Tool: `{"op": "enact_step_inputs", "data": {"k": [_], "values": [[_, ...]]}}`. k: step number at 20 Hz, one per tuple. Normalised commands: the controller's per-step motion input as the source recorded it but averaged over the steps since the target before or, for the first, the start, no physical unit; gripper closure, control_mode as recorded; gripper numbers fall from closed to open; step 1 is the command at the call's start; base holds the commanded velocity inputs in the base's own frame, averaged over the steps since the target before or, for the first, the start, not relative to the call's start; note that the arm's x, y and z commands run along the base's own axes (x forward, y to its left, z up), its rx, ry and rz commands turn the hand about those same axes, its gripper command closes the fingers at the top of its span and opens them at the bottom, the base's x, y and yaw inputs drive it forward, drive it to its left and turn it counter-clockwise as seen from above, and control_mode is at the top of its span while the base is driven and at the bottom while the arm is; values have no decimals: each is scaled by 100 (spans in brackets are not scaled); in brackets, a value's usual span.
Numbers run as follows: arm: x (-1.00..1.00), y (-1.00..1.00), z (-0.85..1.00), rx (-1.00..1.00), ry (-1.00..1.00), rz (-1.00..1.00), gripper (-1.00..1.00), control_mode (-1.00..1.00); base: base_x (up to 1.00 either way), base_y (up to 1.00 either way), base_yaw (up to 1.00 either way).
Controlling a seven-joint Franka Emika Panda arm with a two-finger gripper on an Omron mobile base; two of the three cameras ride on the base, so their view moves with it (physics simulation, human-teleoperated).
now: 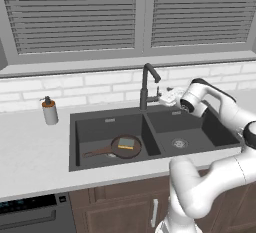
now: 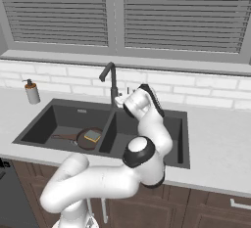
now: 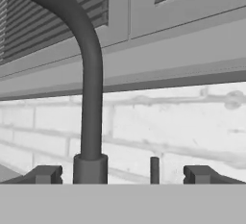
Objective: Pick the pan and sponge and place them into the sink. Then turn on the water.
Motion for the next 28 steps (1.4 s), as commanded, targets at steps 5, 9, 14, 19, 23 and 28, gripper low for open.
{"op": "enact_step_inputs", "data": {"k": [5, 9, 14, 19, 23, 28], "values": [[34, 8, -1, 0, 0, -12, -100, -100, 0, 0, 0], [38, 0, -15, 0, 0, -11, -100, -100, 0, 0, 0], [39, 0, -27, 0, 0, -12, -100, -100, 0, 0, 0], [37, 0, -25, 0, 0, -14, 100, -100, 0, 0, 0], [26, -35, -13, 2, 0, -11, 100, -100, 0, 0, 0], [6, -98, -1, 22, 3, -1, 100, -100, 0, 0, 0]]}}
